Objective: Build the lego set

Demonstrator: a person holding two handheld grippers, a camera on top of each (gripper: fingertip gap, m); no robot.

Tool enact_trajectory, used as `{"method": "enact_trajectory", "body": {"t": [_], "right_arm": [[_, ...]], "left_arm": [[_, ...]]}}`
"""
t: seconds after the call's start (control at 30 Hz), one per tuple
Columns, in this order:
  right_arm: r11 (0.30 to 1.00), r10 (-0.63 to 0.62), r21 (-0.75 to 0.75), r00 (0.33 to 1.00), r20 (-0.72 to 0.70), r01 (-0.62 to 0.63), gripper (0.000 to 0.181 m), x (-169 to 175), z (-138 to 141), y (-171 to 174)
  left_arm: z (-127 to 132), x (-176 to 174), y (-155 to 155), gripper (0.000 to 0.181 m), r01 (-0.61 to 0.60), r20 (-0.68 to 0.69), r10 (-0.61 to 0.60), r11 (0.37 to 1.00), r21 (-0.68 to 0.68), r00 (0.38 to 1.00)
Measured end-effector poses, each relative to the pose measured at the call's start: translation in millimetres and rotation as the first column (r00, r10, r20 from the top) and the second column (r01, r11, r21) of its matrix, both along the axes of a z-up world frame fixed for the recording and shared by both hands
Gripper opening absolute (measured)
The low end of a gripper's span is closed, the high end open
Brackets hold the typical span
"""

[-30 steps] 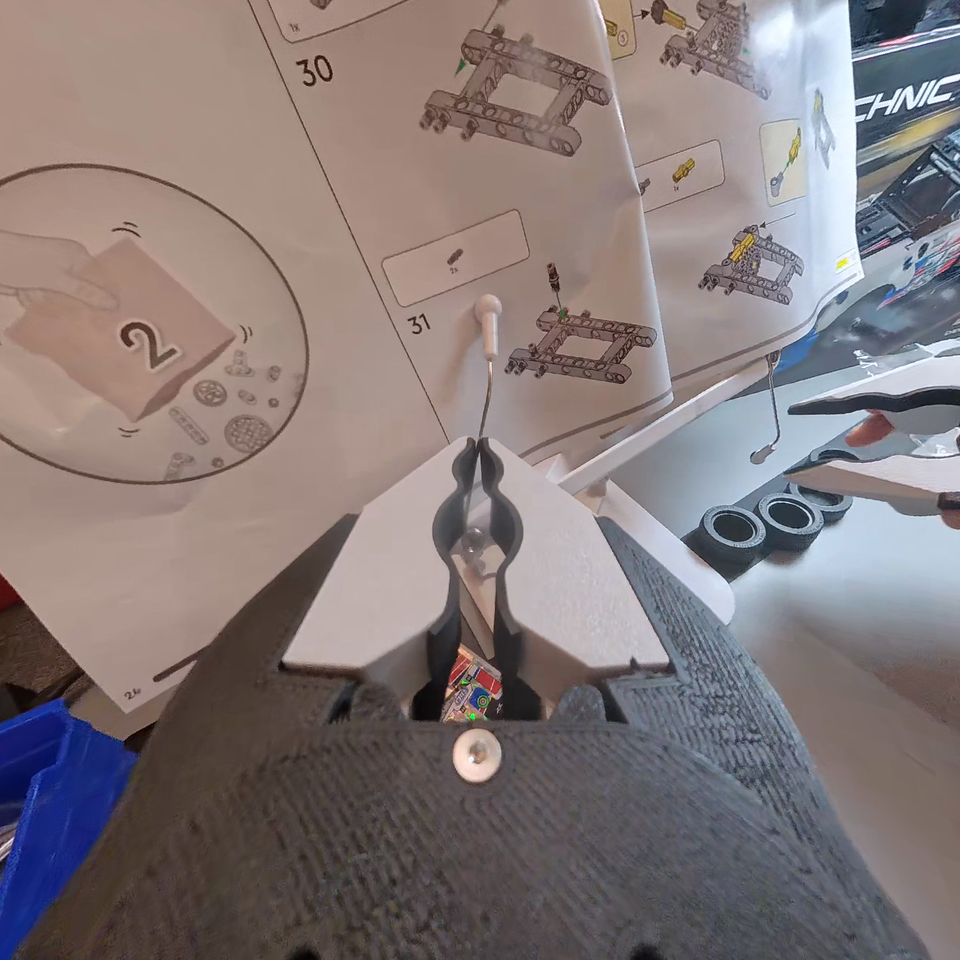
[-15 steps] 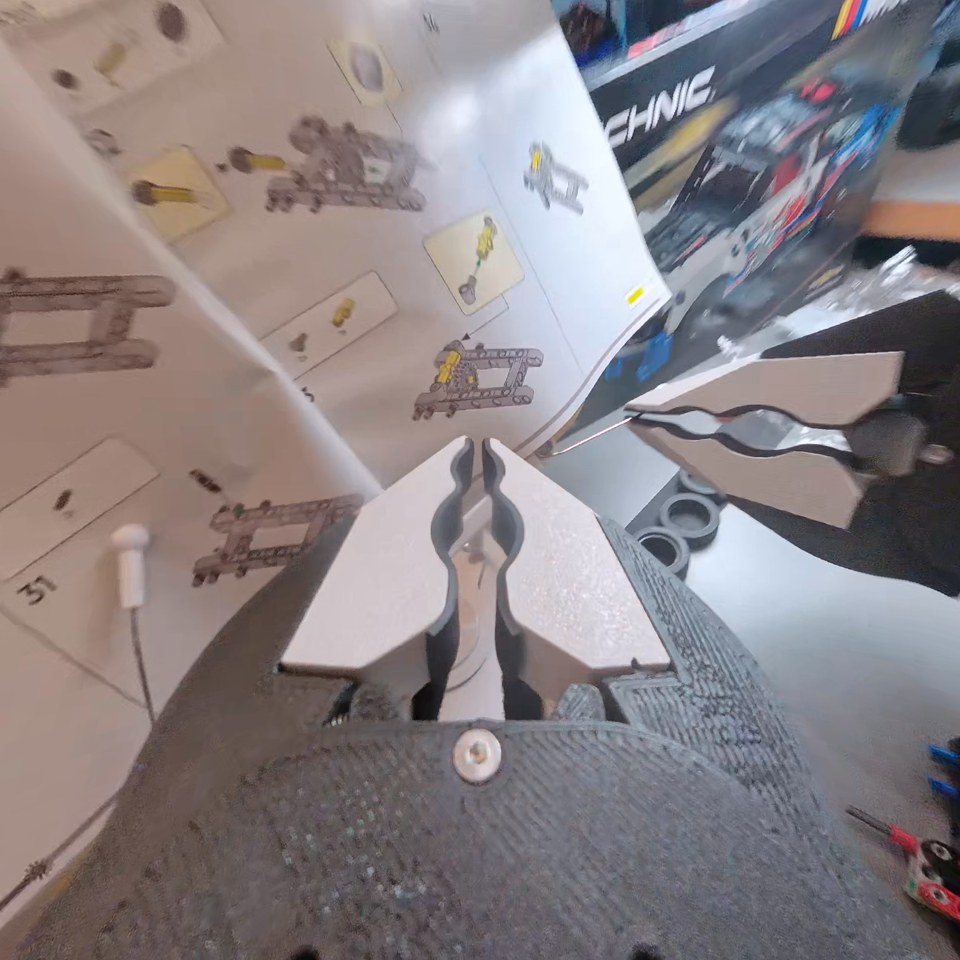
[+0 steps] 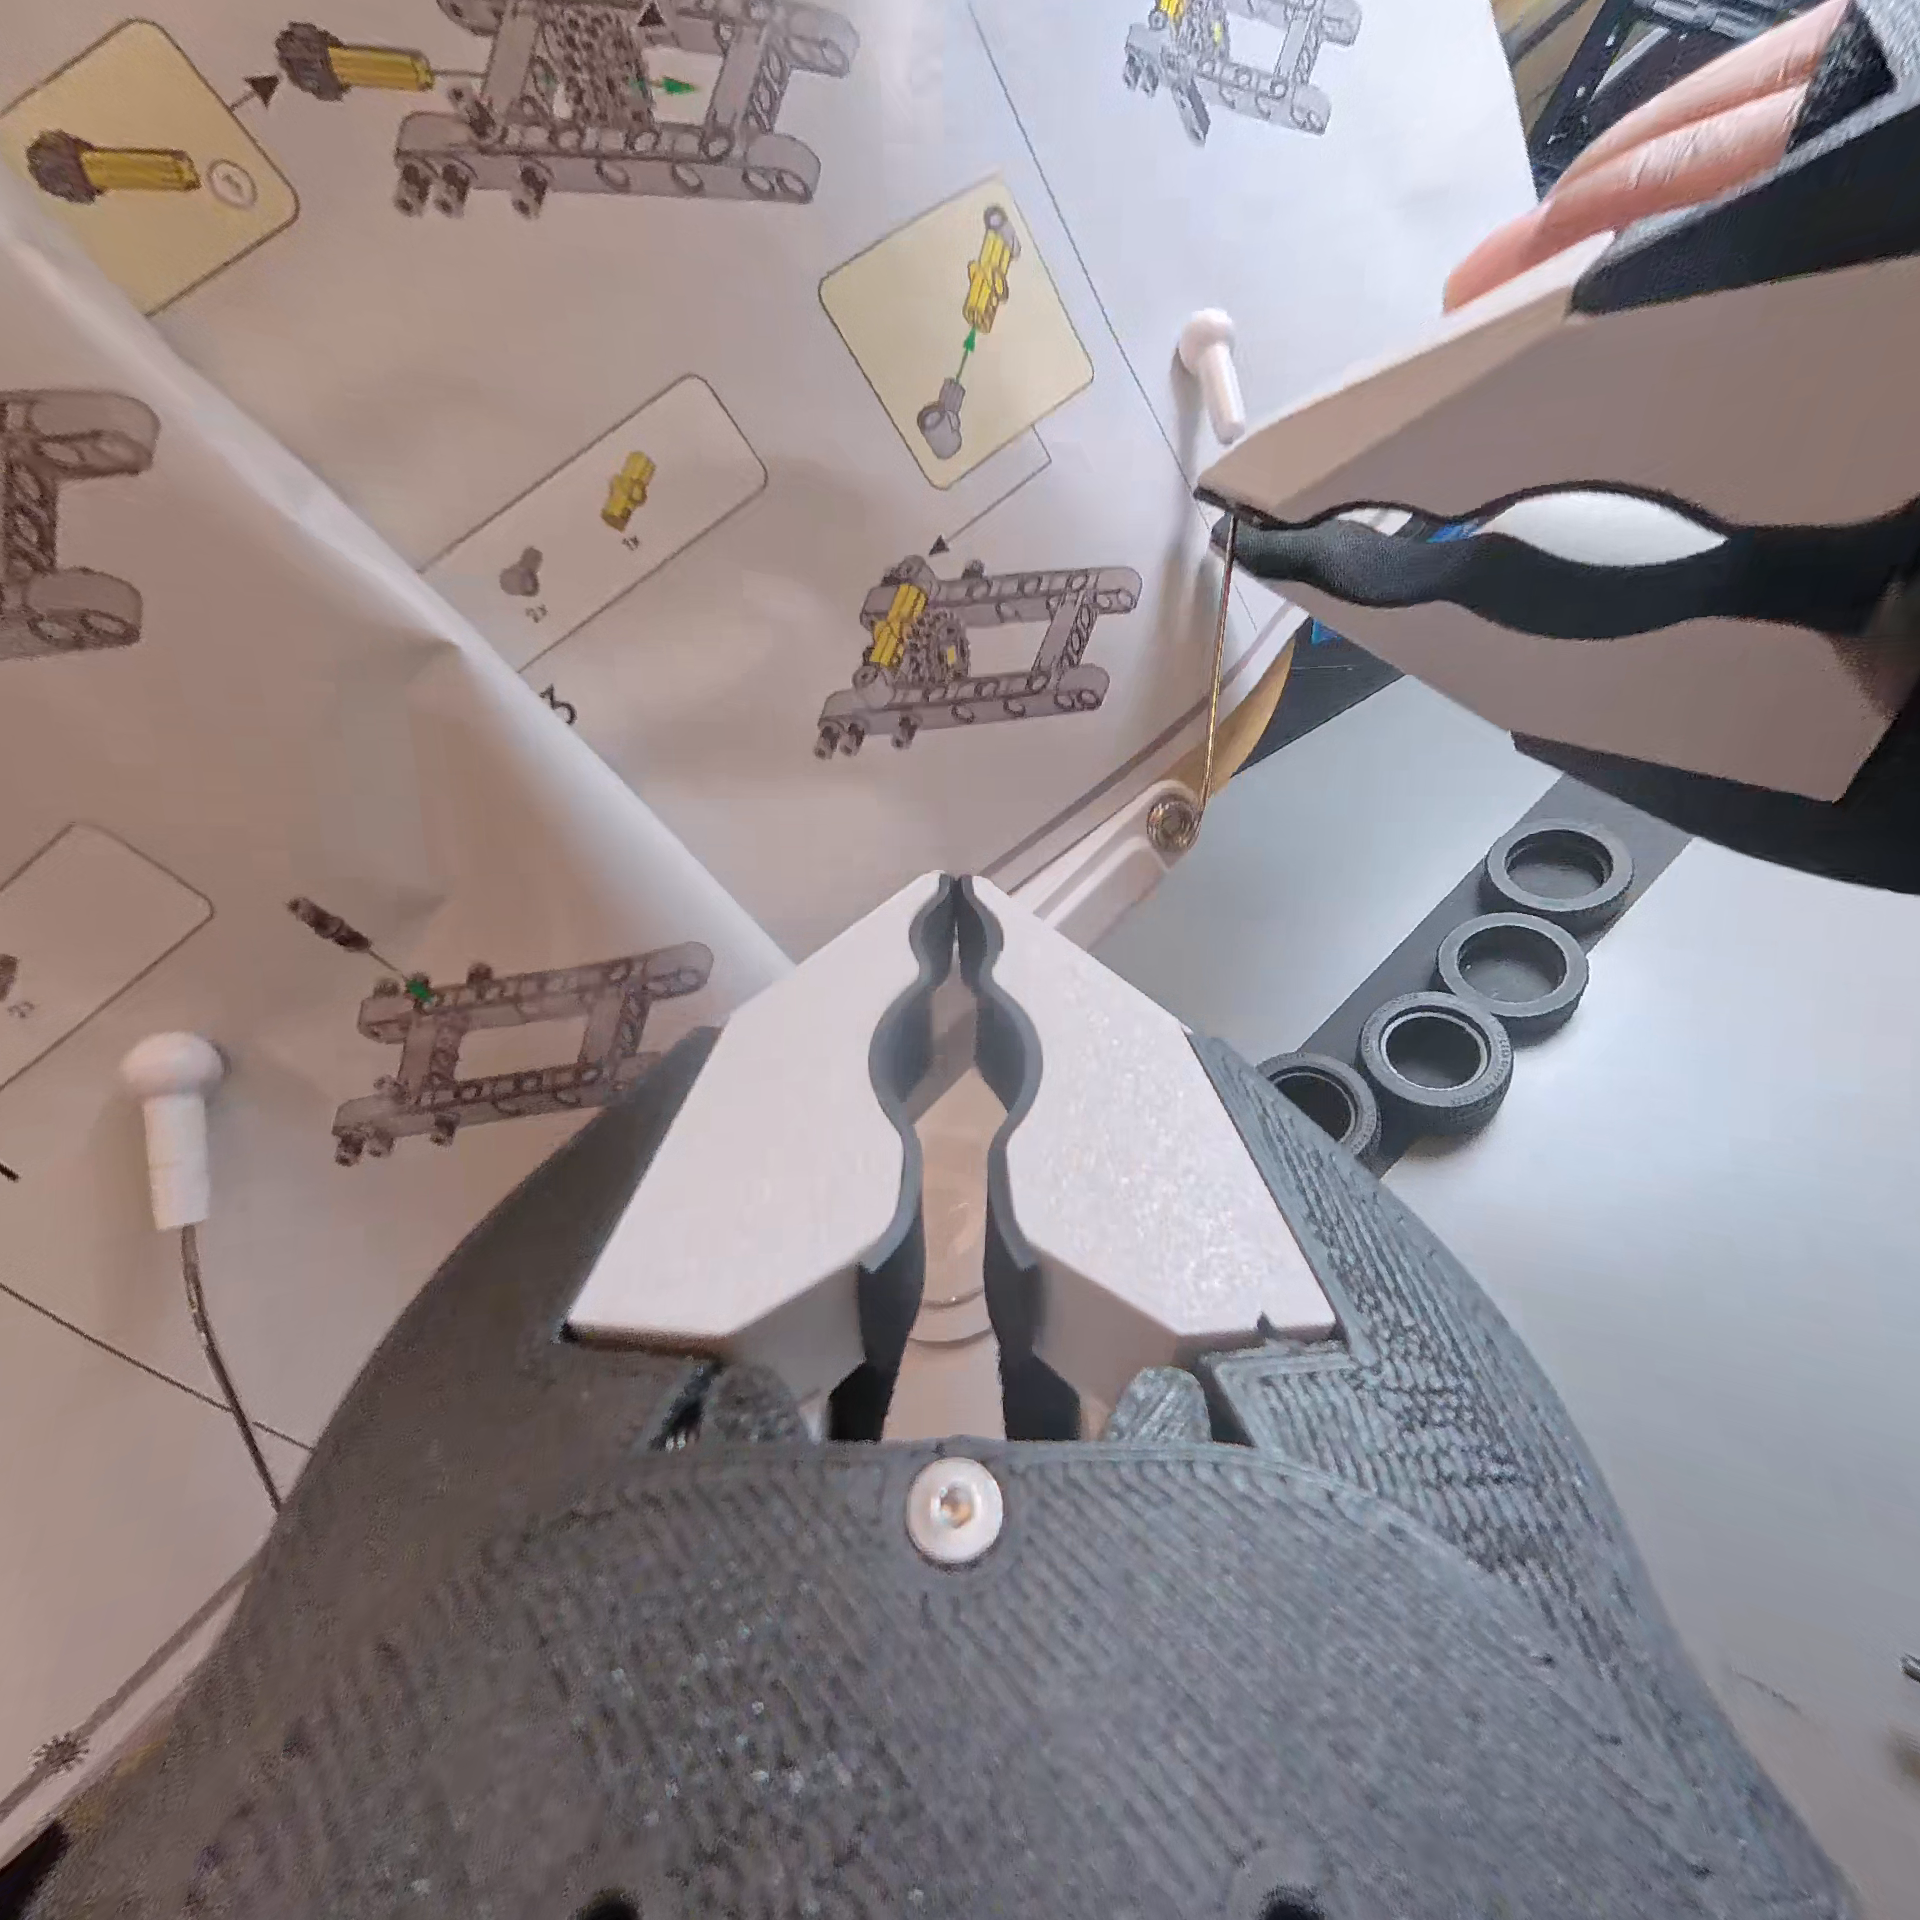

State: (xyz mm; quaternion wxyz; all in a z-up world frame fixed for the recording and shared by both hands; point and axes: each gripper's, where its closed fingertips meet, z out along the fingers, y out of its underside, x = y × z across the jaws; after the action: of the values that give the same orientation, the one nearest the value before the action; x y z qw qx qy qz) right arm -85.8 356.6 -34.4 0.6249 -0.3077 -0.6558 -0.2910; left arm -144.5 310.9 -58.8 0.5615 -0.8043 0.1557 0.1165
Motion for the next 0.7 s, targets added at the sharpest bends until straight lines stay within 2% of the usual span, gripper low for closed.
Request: {"method": "enact_trajectory", "body": {"t": [0.1,0.2,0.3,0.37,0.47,0.6,0.7], "right_arm": [[0.998,-0.004,-0.061,0.999,-0.037,0.001,0.009,4.6,-2.2,-1.6],[0.994,-0.009,-0.113,0.997,-0.075,0.001,0.024,15.3,-7.2,-8.3],[0.958,-0.005,-0.281,0.975,-0.222,-0.059,0.031,31.6,-11.3,-26.1],[0.887,-0.025,-0.439,0.934,-0.356,-0.143,0.037,45.4,-15.7,-42.8],[0.734,-0.084,-0.613,0.856,-0.509,-0.293,0.046,68.1,-24.5,-74.7],[0.569,-0.146,-0.693,0.776,-0.614,-0.442,0.056,102.8,-32.5,-126.4],[0.502,-0.185,-0.714,0.746,-0.640,-0.488,0.057,131.3,-38.7,-162.1]], "left_arm": [[-1.3,1.7,-2.7,0.000,0.033,0.030,-0.033,0.999,0.009,0.999],[-0.1,-0.4,-10.9,0.000,0.036,0.098,-0.039,0.999,0.029,0.994],[9.0,-4.5,-32.2,0.000,0.041,0.193,-0.061,0.993,0.107,0.979],[17.3,-12.2,-54.2,0.003,0.022,0.261,-0.070,0.983,0.181,0.963],[25.0,-31.4,-93.7,0.011,-0.038,0.345,-0.061,0.962,0.272,0.937],[24.6,-53.9,-151.3,0.027,-0.088,0.362,-0.035,0.944,0.318,0.932],[23.0,-64.8,-197.1,0.034,-0.098,0.345,-0.014,0.947,0.307,0.939]]}}
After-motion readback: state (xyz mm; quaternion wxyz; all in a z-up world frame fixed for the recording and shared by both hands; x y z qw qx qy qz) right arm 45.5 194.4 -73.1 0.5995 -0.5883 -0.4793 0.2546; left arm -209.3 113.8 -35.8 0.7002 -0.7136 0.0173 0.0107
